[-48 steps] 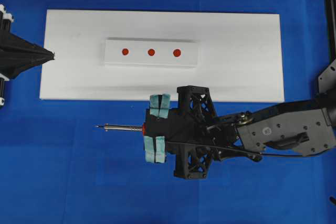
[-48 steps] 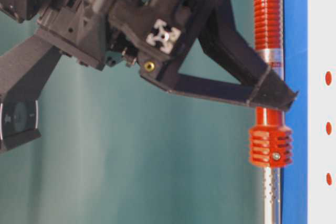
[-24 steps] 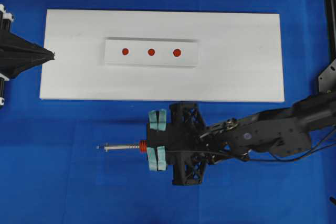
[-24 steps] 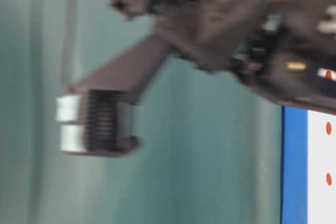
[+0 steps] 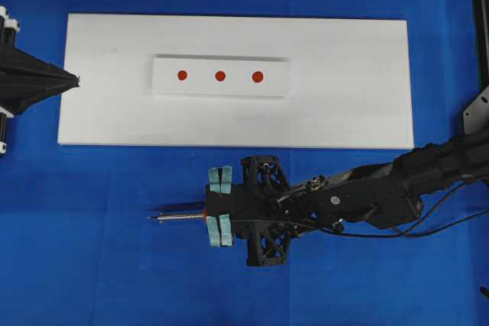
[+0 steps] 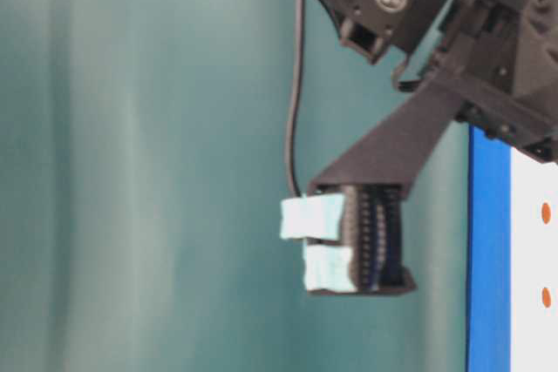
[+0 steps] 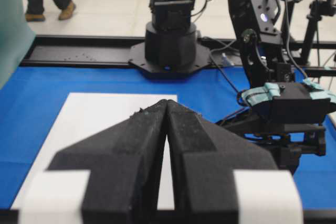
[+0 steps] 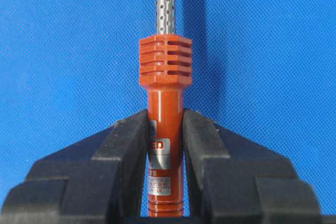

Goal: Touch the tip of the soldering iron to the mark.
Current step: 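Carry the iron back down and lay it on the blue table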

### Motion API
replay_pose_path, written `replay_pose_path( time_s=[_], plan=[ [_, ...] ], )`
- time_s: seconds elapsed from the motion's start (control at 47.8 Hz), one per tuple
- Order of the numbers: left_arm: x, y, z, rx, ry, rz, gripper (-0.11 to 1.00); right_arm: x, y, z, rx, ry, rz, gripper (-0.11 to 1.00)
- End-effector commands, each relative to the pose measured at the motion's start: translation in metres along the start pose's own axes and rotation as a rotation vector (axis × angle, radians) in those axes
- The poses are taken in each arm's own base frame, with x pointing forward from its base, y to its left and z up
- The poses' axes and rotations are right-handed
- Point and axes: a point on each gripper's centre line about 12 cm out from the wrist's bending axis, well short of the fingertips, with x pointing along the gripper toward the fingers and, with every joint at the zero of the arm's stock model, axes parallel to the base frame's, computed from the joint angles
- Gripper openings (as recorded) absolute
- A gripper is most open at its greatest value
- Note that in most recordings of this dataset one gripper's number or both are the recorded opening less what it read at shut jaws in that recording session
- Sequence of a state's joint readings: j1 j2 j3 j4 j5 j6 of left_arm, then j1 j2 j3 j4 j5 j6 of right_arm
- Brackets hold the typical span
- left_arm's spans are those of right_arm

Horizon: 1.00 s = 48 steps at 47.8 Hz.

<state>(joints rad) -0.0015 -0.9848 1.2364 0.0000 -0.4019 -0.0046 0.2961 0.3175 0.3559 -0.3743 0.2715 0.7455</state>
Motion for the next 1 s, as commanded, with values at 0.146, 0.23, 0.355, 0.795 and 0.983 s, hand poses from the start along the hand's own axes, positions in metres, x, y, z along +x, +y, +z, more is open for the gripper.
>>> replay_pose_path(
  time_s=[0.146,0.23,0.355,0.795,0.983],
  plan=[
    [0.002,0.0,0.004,0.003,-0.014,-0.003,0.0,0.001,0.004,0.005,-0.006,-0.036,0.031,0.06],
    [0.002,0.0,0.005,0.001,-0.017,-0.002,0.0,0.004,0.005,0.004,-0.007,-0.037,0.035,0.06],
    [0.002,0.0,0.004,0.001,-0.015,-0.002,0.0,0.005,0.004,0.004,-0.006,-0.036,0.035,0.07],
    [0.002,0.0,0.004,0.001,-0.014,-0.002,0.0,0.004,0.004,0.007,0.003,-0.042,0.035,0.93],
    [0.002,0.0,0.004,0.001,-0.014,-0.002,0.0,-0.013,0.006,0.02,0.005,-0.062,0.028,0.89]
  ],
)
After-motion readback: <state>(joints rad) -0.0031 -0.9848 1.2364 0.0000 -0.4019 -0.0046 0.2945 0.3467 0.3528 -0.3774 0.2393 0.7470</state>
